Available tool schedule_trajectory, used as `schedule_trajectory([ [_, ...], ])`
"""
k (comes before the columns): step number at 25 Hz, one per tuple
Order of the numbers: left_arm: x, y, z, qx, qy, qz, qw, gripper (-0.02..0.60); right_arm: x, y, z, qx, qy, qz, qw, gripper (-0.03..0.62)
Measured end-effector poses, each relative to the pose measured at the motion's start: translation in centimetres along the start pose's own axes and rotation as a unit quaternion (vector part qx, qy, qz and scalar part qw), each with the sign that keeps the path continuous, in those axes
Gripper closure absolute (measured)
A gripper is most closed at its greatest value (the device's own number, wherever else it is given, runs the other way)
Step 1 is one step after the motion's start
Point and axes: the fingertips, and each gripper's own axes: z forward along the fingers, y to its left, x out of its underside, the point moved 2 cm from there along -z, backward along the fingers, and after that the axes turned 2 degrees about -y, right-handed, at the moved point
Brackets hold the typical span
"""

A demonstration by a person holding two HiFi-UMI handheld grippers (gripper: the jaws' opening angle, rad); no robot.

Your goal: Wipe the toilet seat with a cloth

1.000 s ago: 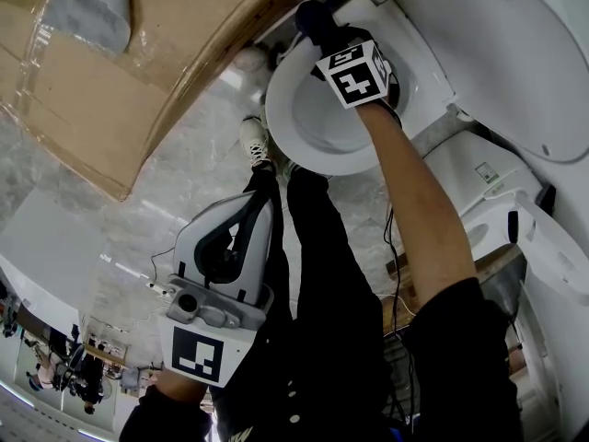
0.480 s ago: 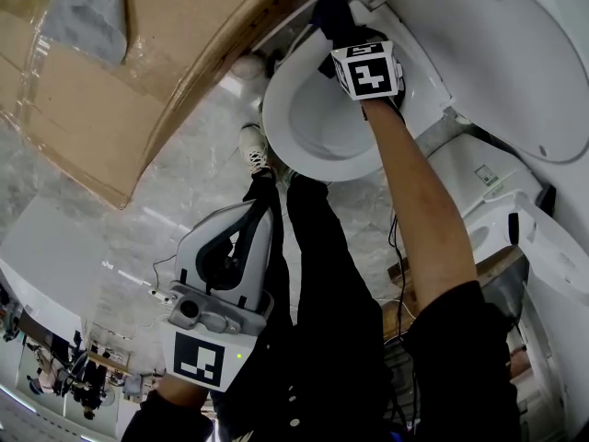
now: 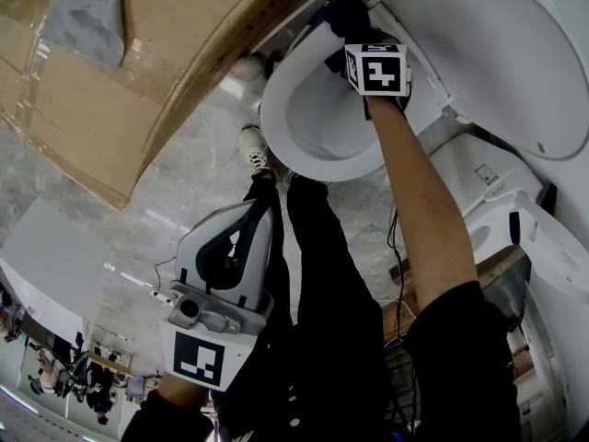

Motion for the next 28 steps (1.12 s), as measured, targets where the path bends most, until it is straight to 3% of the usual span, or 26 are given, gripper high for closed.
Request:
schedule_trajectory([
  [7,-0.1,-0.8,0.5,0.008,0.001,0.003,1.0000,0.571,1.1,-2.3,-0.8,0.020,-0.005,0.044,0.999,0.520],
  [28,0.1,-4.6,2.0,0.045,0.013,0.019,0.9987,0.571,6.5,-6.5,-3.7,0.044,0.000,0.100,0.994,0.522],
])
